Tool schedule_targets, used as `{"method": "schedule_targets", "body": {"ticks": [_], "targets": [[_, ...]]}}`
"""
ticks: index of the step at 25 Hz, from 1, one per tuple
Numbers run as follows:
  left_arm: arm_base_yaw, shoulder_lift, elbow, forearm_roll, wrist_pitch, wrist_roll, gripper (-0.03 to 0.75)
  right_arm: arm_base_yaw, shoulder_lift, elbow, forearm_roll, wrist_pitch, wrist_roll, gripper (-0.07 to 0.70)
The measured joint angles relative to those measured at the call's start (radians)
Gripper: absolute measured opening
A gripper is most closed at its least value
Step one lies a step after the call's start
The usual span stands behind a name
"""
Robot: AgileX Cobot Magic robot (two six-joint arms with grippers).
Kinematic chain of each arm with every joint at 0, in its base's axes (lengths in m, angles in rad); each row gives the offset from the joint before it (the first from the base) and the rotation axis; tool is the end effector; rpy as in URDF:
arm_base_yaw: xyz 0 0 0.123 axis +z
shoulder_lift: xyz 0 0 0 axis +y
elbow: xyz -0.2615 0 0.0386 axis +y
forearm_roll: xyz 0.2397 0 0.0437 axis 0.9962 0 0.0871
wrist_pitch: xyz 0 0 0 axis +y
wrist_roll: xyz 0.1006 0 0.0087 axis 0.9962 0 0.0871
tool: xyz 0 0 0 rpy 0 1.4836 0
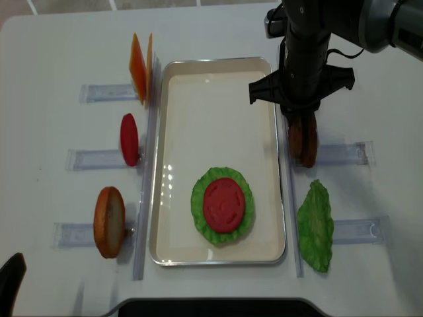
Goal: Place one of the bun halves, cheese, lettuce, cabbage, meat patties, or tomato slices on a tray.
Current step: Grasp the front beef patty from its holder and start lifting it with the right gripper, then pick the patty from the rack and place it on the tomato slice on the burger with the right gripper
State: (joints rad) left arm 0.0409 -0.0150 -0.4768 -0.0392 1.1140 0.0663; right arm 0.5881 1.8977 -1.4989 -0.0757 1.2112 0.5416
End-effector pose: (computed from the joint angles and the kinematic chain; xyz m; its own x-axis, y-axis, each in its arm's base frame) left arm 0.0155 -0.0029 0.2579 -0.5091 0.0282 -0.8603 0.0143 0.9996 0.0242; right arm 0.3062 0.1956 0.2048 -0.9944 -0.0726 -0.0774 -0.0699 0.9969 -0.0374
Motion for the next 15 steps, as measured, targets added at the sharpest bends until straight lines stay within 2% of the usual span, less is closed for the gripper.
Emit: {"method": "schedule_targets", "body": {"ticks": [5, 12, 15], "targets": [[0.0, 0.0, 0.0, 0.0, 0.0, 0.0, 0.535, 0.0, -0.012, -0.006, 0.025, 0.005, -0.015, 0.109], [0.0, 0.0, 0.0, 0.0, 0.0, 0.0, 0.535, 0.0, -0.127, -0.014, 0.032, 0.008, -0.019, 0.109], [0.0, 0.0, 0.0, 0.0, 0.0, 0.0, 0.535, 0.0, -0.163, -0.014, 0.076, 0.01, -0.045, 0.109]]}}
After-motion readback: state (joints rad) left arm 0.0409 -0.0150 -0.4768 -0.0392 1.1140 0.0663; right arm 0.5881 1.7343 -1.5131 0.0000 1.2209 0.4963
